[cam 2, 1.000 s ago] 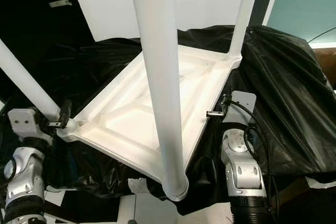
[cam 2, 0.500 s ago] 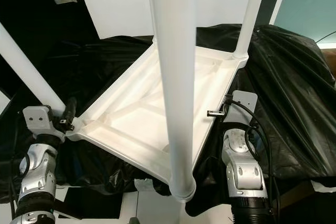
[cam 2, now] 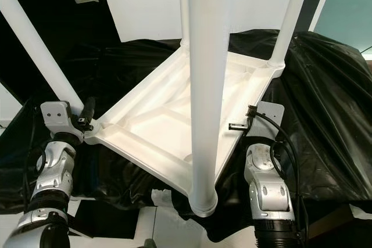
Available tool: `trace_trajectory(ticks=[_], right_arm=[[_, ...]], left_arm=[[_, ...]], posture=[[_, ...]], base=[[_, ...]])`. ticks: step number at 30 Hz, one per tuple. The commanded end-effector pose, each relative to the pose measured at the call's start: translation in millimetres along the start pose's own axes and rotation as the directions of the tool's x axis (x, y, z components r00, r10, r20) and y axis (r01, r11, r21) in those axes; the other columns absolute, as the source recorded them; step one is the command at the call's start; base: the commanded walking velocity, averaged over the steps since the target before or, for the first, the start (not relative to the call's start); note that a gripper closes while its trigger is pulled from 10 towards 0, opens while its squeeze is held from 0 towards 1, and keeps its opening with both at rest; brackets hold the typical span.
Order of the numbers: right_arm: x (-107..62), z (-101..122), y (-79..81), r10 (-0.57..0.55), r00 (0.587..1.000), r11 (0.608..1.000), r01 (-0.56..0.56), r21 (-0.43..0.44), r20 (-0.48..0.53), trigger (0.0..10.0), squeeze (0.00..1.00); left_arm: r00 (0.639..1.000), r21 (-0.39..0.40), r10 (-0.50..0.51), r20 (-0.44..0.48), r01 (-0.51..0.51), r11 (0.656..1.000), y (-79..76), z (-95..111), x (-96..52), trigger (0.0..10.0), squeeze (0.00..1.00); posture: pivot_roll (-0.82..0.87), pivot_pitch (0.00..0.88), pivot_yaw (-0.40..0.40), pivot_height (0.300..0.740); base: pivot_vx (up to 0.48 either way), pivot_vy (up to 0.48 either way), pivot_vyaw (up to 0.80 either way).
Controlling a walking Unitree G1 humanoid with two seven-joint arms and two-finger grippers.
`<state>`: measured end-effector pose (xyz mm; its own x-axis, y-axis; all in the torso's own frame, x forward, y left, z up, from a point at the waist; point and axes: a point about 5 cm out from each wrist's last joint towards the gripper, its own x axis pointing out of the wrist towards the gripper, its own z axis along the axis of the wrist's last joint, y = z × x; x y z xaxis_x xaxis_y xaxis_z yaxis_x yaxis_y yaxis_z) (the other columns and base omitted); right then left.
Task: Building children table
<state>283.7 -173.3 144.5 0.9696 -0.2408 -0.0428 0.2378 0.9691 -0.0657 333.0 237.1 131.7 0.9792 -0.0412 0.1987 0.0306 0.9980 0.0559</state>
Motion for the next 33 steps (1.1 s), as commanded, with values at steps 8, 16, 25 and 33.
trace_trajectory(ticks=[8, 16, 25, 33], right_arm=[[-2.1, -1, -0.9, -0.009, 1.0, 1.0, 0.009, 0.0, -0.008, 10.0, 0.0], [-2.4, -1, -1.1, -0.008, 1.0, 1.0, 0.008, -0.001, -0.008, 10.0, 0.0], [-5.9, -2, -4.0, -0.019, 1.0, 1.0, 0.019, -0.004, -0.012, 10.0, 0.0], [-8.3, -1, -6.7, -0.029, 1.0, 1.0, 0.029, -0.008, -0.01, 10.0, 0.0]], left_arm=[[0.979, 0.017, -0.145, 0.147, 0.144, 0.989, -13.6, 34, 29.2, 0.0, 0.0], [0.969, 0.008, -0.204, 0.141, 0.205, 0.979, -20.9, 46, 47.7, 0.0, 0.0], [0.973, 0.034, -0.209, 0.1, 0.207, 0.978, -27.5, 55, 66.0, 0.0, 0.0], [0.976, 0.063, -0.217, 0.031, 0.215, 0.975, -36.7, 50, 71.4, 0.0, 0.0]], posture=[[0.03, 0.0, 0.072, 0.74], [0.02, 0.0, 0.078, 0.74], [0.0, 0.0, 0.083, 0.74], [-0.02, 0.0, 0.081, 0.74]], base=[[0.0, 0.0, 0.0], [0.0, 0.0, 0.0], [0.0, 0.0, 0.0], [0.0, 0.0, 0.0]])
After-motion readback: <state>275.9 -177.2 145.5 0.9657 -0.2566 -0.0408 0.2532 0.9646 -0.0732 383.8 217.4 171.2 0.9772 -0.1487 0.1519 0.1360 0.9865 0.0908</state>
